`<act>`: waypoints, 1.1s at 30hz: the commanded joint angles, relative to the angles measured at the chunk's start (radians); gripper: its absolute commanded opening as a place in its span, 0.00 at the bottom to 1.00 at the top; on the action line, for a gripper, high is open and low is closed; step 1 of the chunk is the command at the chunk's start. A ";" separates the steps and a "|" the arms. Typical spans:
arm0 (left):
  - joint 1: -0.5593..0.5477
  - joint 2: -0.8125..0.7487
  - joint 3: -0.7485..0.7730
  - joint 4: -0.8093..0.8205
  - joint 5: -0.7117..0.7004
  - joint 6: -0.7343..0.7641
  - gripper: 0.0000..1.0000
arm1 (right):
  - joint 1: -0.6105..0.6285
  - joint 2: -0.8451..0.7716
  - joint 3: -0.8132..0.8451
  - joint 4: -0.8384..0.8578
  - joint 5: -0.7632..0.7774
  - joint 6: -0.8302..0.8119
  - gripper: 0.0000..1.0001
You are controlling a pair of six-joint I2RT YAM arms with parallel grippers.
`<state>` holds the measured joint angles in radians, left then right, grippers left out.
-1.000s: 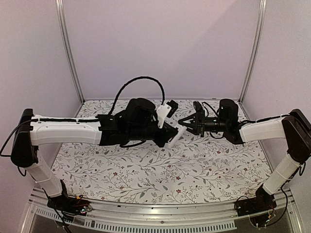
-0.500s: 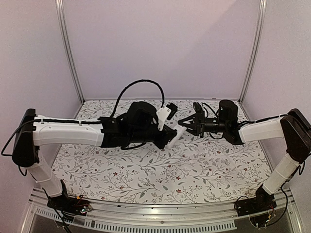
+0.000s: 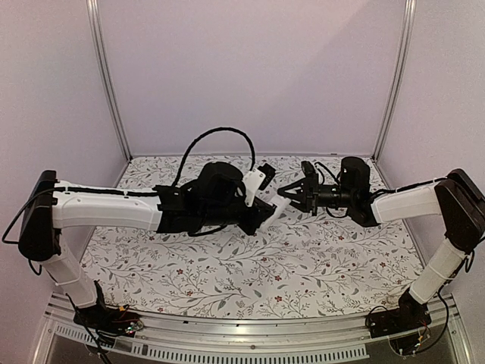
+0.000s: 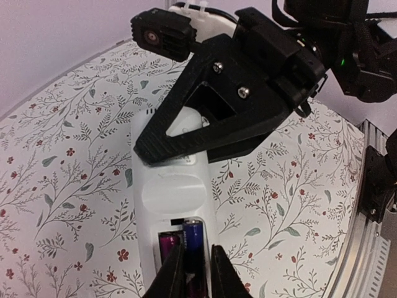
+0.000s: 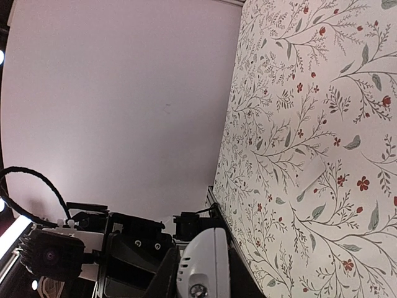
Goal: Load the batteries into the remote control
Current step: Place the battery in the battery compartment, then load the battery into the battery compartment.
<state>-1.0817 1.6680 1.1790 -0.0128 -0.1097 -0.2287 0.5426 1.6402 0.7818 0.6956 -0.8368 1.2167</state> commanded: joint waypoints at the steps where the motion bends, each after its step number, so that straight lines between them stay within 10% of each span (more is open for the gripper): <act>1: 0.012 -0.001 -0.028 -0.052 -0.034 0.009 0.17 | 0.007 -0.003 0.005 0.074 -0.030 0.030 0.00; 14: 0.017 -0.032 -0.003 -0.060 -0.039 0.019 0.33 | 0.007 0.010 0.004 0.071 -0.033 0.024 0.00; 21: 0.021 -0.083 0.044 -0.100 -0.043 -0.013 0.62 | 0.006 0.032 -0.009 0.071 -0.021 -0.004 0.00; 27: 0.040 -0.188 -0.071 -0.010 -0.091 -0.216 0.99 | 0.007 0.029 -0.004 0.072 0.008 -0.028 0.00; 33: 0.059 -0.300 -0.289 0.179 -0.170 -0.599 1.00 | 0.006 0.000 -0.004 0.078 0.086 -0.048 0.00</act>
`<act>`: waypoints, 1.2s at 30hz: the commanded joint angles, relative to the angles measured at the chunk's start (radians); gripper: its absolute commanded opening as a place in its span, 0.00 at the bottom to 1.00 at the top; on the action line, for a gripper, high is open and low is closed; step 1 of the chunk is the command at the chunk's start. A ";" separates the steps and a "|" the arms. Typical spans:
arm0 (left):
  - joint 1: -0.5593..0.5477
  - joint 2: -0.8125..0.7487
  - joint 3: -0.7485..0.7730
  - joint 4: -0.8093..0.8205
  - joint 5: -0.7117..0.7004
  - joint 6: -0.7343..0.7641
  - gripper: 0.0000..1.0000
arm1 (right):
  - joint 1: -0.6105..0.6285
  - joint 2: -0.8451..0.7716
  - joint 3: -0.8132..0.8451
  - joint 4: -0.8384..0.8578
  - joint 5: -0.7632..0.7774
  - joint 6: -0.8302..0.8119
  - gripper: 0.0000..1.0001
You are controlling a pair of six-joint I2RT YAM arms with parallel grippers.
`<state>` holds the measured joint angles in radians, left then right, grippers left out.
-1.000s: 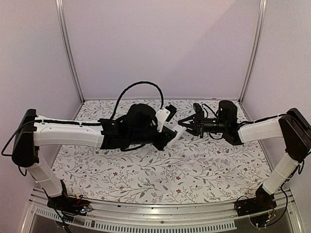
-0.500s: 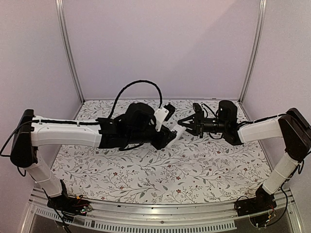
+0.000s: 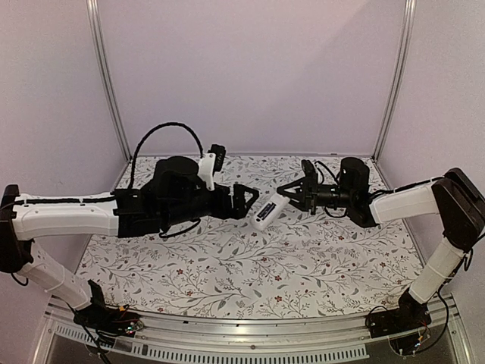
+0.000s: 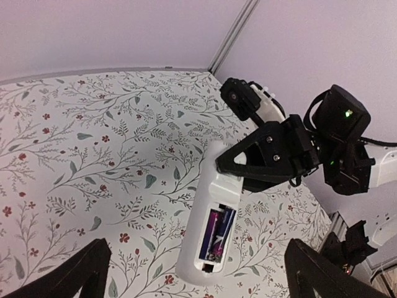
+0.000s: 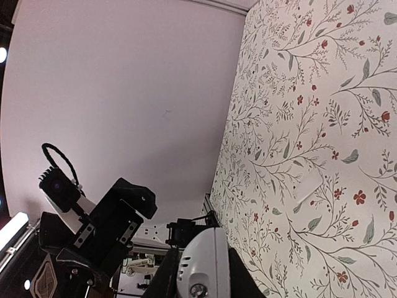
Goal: Load the batteries into the remote control
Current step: Load the battery into the battery compartment.
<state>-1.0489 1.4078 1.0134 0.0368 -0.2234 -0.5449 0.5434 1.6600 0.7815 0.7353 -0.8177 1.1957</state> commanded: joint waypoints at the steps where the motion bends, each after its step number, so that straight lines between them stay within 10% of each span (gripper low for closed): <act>1: 0.030 -0.047 -0.143 0.138 -0.057 -0.335 1.00 | 0.005 -0.025 -0.004 0.039 0.082 -0.029 0.00; 15: 0.023 0.172 -0.165 0.447 0.108 -0.671 0.97 | 0.012 -0.042 -0.035 0.143 0.187 0.039 0.00; 36: -0.002 0.298 -0.079 0.540 0.099 -0.662 0.89 | 0.028 -0.061 -0.054 0.133 0.186 0.023 0.00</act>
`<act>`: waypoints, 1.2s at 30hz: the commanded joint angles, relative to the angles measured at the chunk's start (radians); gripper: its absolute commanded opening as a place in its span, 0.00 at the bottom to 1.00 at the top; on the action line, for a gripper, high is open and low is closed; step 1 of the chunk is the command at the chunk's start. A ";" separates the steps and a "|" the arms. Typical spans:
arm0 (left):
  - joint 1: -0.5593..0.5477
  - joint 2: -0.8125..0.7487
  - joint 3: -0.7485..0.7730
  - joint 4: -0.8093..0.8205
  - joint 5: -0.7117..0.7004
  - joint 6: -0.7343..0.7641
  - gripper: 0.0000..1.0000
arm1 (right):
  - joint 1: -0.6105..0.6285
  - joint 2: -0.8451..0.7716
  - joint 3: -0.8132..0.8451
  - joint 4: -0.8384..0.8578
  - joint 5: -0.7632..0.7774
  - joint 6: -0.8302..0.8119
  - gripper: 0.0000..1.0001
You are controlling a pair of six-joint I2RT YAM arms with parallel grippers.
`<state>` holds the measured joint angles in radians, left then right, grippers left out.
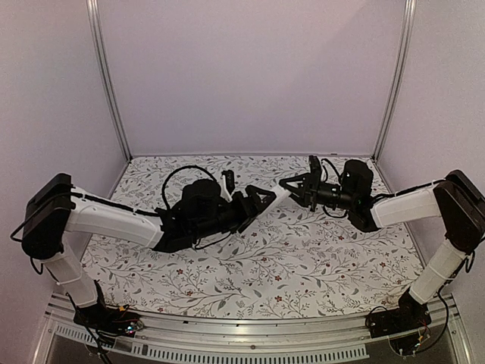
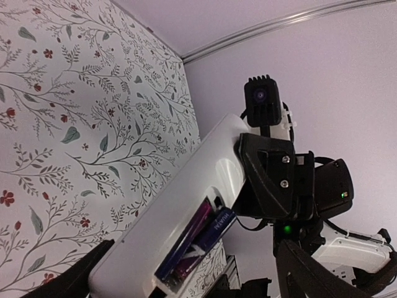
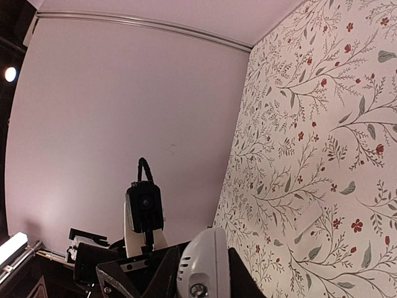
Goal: Load the batteries into the remote control
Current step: Load the battery into the battery compartment.
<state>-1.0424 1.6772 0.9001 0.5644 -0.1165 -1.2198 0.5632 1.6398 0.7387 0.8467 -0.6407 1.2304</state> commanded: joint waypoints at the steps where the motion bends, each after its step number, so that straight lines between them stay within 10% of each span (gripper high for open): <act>1: -0.008 0.036 0.041 0.014 -0.008 0.014 0.88 | 0.008 -0.044 -0.011 0.014 0.010 -0.017 0.00; 36: -0.002 0.103 0.075 0.077 0.012 -0.034 0.65 | 0.011 -0.138 -0.013 -0.149 0.027 -0.141 0.00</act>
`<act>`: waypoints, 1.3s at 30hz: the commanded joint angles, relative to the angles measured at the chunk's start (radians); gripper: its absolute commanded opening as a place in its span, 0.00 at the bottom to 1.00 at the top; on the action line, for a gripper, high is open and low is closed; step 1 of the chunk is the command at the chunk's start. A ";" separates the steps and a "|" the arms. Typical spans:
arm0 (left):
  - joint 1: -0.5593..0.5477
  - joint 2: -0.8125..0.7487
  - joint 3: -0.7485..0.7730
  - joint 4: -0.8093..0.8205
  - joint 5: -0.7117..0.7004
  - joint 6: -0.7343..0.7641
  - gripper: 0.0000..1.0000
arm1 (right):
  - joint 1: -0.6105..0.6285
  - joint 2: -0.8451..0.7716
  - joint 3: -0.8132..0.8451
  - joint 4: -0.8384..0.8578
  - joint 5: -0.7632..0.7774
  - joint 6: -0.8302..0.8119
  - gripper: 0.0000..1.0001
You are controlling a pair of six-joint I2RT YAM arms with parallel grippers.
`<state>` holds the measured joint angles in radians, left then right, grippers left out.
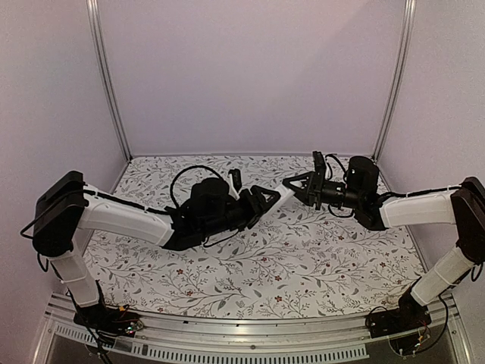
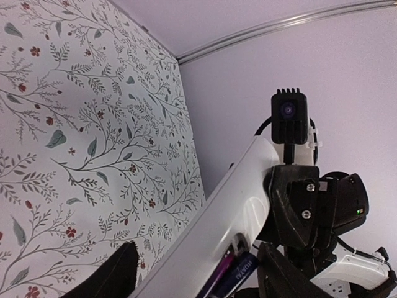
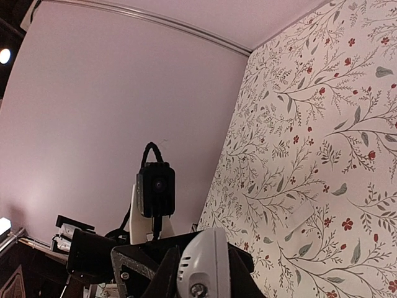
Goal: Load the batteries into the remote control
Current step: Load the battery into the battery compartment.
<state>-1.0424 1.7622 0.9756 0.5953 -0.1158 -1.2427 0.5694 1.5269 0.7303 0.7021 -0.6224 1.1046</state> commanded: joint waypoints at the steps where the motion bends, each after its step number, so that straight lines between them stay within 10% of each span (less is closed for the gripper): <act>1: -0.001 0.021 -0.003 0.051 0.013 -0.013 0.63 | 0.005 -0.026 -0.005 -0.005 0.009 -0.014 0.00; 39: 0.012 0.030 -0.158 0.272 0.137 0.000 0.40 | 0.004 0.020 -0.015 0.339 -0.036 0.251 0.00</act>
<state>-1.0355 1.7672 0.8532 0.9237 -0.0139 -1.2503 0.5747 1.5551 0.7116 0.9024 -0.6678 1.3102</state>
